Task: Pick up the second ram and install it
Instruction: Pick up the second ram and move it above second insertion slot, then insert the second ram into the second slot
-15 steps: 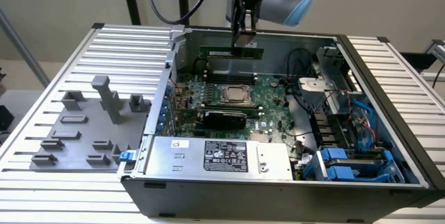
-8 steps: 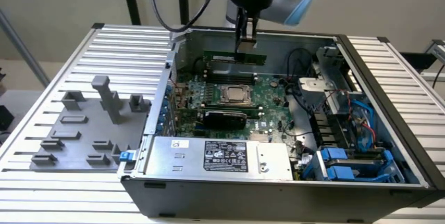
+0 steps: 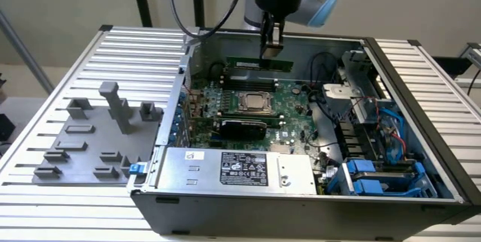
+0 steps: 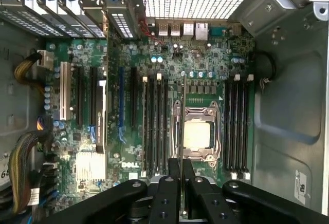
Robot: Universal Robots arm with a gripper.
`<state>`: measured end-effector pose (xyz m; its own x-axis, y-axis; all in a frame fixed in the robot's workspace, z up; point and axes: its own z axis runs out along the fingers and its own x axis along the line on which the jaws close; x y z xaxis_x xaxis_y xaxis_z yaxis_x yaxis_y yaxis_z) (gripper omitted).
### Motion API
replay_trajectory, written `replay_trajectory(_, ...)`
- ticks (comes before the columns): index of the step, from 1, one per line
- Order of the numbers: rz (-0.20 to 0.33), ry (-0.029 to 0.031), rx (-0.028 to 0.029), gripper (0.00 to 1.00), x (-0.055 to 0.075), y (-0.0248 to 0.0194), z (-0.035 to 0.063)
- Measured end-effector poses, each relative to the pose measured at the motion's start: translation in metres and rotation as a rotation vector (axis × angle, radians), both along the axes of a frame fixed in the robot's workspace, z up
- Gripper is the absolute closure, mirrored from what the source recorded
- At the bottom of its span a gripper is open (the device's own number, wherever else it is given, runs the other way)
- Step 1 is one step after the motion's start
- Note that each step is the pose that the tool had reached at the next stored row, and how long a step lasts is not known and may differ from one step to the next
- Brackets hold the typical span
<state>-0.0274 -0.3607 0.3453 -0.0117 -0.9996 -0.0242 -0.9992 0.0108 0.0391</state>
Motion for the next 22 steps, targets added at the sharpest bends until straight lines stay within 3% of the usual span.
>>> replay_trajectory(3, 0.001, -0.0093, 0.0001, 0.86, 0.0, 0.0017, -0.0043)
replay_trajectory(19, 0.001, -0.0093, -0.0001, 0.86, 0.0, 0.0017, -0.0051)
replay_trajectory(22, 0.001, -0.0094, -0.0005, 0.86, -0.0033, 0.0017, -0.009)
